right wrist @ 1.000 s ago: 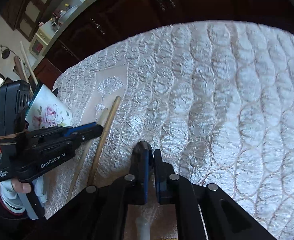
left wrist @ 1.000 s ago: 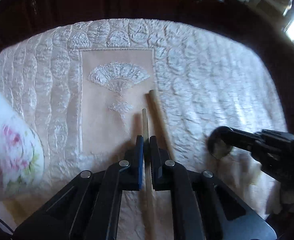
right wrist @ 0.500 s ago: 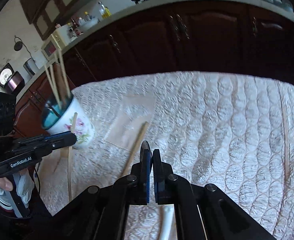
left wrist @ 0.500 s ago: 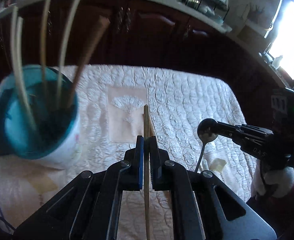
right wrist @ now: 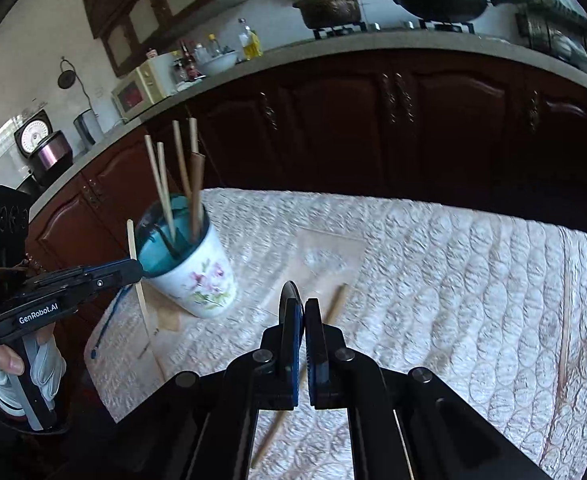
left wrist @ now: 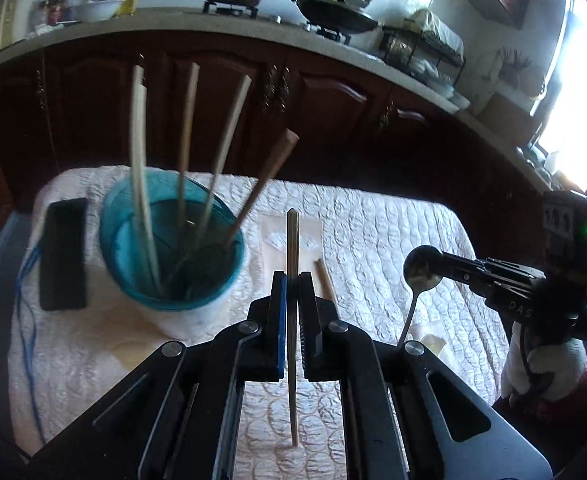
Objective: Organize utensils
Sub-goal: 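Carry the chopstick and metal spoon into the flowered cup and release them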
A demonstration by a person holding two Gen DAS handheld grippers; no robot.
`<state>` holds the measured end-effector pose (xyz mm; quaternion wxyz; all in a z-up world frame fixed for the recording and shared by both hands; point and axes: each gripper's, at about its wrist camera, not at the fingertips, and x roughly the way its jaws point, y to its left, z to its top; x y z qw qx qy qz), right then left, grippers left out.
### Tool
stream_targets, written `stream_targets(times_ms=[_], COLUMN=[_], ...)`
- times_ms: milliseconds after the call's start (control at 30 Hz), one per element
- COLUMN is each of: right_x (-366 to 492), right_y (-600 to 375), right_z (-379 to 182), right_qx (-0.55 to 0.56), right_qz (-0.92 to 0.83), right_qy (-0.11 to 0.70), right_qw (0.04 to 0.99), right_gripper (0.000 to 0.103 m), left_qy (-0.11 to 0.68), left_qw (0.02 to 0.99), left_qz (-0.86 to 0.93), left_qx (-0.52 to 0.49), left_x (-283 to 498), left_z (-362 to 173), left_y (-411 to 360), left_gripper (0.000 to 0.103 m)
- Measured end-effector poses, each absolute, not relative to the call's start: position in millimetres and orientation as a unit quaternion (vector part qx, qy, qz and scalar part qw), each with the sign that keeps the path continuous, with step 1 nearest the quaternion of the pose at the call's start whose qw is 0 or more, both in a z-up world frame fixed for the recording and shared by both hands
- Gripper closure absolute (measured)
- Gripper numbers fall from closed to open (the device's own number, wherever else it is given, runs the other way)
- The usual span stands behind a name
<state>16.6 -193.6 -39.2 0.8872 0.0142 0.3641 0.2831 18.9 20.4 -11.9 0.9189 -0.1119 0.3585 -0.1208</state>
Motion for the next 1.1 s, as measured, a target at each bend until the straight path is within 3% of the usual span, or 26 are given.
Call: stream_targets(times_ms=[667, 933, 1100], right_x=[35.0, 46.8, 53.0], right_y=[-87.4, -24.2, -6.9], right_z=[59.3, 39.2, 7.2], right_qx=[-0.032, -0.096, -0.12], right_qz=[0.281, 0.234, 0.227], right_qy=[0.254, 0.208, 0.223], right_qw=[0.925, 0.945, 0.94], right_gripper=[0.101, 0.101, 0.101], left_qy=[0.234, 0.253, 0.283], left_qw=[0.965, 0.964, 0.955], left_qz=[-0.043, -0.007, 0.004], left_qx=[-0.107, -0.083, -0.083], left_x=[9.8, 42.5, 55.2], left_z=[118.9, 85.6, 47.6], left_y=[120.5, 127.0, 123.0], left_gripper=[0.099, 0.099, 0.099])
